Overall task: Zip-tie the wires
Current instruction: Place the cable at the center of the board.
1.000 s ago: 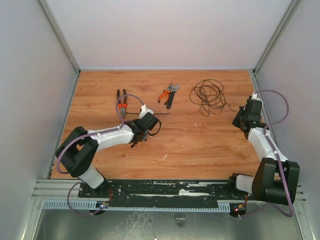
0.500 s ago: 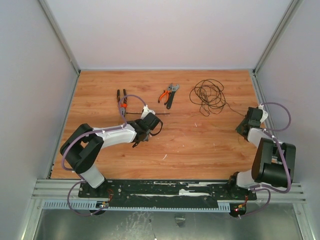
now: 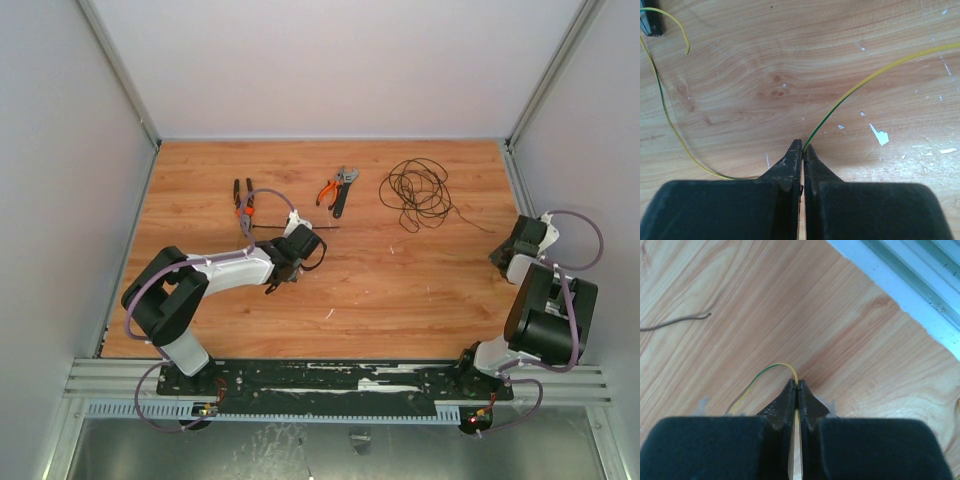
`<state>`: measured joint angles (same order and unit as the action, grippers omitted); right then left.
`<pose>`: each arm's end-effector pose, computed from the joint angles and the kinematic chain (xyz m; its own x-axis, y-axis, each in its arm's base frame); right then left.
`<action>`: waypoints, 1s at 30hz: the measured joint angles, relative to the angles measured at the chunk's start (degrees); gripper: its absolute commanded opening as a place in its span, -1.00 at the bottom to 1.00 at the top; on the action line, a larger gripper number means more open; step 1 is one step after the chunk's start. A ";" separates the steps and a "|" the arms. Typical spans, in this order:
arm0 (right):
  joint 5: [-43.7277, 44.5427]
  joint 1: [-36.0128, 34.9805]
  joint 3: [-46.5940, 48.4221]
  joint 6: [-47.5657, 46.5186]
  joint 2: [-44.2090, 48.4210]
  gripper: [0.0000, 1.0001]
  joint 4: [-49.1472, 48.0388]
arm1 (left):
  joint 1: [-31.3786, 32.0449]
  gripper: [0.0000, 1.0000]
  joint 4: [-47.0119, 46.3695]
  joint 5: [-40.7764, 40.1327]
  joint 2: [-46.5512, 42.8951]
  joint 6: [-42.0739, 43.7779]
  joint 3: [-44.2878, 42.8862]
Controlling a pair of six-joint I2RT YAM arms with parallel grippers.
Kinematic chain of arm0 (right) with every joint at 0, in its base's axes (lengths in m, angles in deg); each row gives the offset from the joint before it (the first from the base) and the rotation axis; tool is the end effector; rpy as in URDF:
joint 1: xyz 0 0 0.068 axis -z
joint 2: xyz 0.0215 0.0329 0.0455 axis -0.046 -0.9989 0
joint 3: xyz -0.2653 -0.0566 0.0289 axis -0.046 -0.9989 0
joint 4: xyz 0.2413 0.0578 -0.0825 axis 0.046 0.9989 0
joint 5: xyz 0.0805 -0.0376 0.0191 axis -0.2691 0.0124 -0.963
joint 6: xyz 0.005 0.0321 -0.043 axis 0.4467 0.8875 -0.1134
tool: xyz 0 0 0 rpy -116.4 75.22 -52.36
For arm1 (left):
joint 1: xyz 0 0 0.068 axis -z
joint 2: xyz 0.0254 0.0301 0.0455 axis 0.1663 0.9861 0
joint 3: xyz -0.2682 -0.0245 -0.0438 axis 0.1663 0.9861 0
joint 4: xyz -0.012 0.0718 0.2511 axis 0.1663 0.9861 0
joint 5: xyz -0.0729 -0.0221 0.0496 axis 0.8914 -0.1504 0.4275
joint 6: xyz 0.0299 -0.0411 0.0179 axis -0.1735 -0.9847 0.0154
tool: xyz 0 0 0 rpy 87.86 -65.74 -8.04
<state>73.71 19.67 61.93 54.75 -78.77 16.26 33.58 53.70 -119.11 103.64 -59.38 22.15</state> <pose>0.2511 -0.1086 0.1465 -0.4050 0.6549 -0.6380 0.7330 0.6497 0.2017 0.2326 -0.1935 0.1550 -0.7615 0.3290 -0.5584 0.1959 0.9382 0.2854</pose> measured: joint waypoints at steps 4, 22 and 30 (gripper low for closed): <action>-0.13 1.09 0.00 0.50 -0.26 -1.00 -0.68 | -0.02 -0.87 -0.04 0.13 0.00 0.48 0.00; -5.51 1.11 -0.39 0.15 0.26 -0.06 -2.32 | -0.33 0.11 -0.33 0.24 -0.13 1.90 -0.33; -11.15 1.18 -1.60 0.66 6.36 0.47 -1.55 | -0.37 0.72 -0.46 8.37 -2.58 1.73 0.37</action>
<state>62.56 20.85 60.34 55.41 -72.41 14.71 33.21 53.24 -110.74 101.06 -57.65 22.52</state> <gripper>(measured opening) 0.634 0.754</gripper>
